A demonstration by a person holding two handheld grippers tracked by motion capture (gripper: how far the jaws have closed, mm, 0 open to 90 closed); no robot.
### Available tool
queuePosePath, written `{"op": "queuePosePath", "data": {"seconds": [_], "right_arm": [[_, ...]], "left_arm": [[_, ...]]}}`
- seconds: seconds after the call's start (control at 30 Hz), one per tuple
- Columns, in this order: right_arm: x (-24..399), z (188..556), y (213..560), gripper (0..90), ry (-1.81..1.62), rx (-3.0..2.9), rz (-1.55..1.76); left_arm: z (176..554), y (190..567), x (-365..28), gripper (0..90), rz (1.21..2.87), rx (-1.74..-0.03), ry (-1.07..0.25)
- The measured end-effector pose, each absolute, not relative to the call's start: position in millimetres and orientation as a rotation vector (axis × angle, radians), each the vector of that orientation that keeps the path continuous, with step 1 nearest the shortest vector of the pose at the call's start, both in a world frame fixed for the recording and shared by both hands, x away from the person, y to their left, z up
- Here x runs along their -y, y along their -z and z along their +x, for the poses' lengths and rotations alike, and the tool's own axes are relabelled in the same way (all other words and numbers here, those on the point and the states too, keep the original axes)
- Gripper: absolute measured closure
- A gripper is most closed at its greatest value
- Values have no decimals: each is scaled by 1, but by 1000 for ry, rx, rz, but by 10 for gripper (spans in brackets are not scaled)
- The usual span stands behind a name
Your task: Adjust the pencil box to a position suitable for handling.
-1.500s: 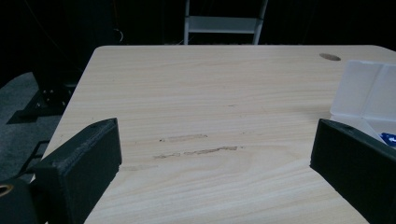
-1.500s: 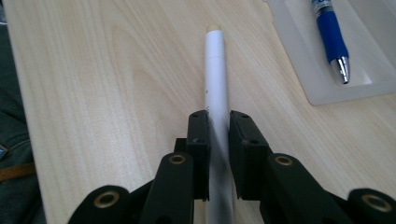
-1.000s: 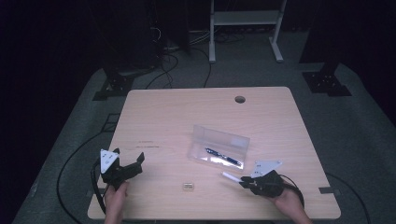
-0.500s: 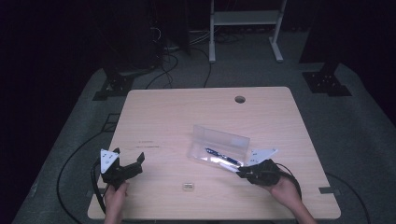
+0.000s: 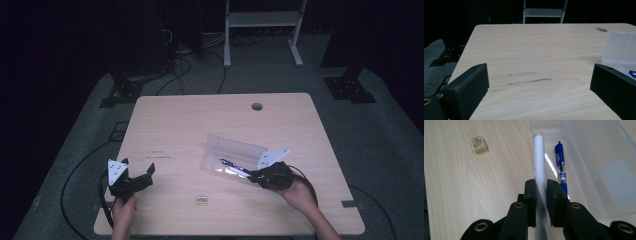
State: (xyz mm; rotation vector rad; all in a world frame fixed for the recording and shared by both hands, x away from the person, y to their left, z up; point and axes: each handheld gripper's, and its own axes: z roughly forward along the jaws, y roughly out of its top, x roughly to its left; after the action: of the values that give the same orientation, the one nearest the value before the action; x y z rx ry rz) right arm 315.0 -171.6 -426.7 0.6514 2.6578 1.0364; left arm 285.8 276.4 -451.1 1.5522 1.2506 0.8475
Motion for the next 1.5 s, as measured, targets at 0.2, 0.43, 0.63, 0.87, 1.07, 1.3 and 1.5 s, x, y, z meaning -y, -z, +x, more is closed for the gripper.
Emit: {"op": "queuePosePath", "data": {"seconds": [0.2,0.43,0.63,0.87,1.07,1.3,1.5], "right_arm": [[165,320,423,784,-1033,-2666,628],[157,325,417,784,-1025,-2666,604],[152,329,413,784,-1014,-2669,586],[145,337,415,784,-1000,-2674,581],[137,344,420,784,-977,-2688,573],[132,352,429,784,-947,-2710,598],[129,359,437,784,-925,-2725,616]], "left_arm": [[286,451,-276,10,1552,-1250,-848],[287,451,-276,11,1552,-1249,-848],[287,451,-276,11,1551,-1248,-849],[286,450,-277,11,1543,-1250,-848],[286,450,-277,11,1537,-1245,-849],[286,450,-277,11,1533,-1244,-849],[286,450,-277,11,1536,-1245,-848]]}}
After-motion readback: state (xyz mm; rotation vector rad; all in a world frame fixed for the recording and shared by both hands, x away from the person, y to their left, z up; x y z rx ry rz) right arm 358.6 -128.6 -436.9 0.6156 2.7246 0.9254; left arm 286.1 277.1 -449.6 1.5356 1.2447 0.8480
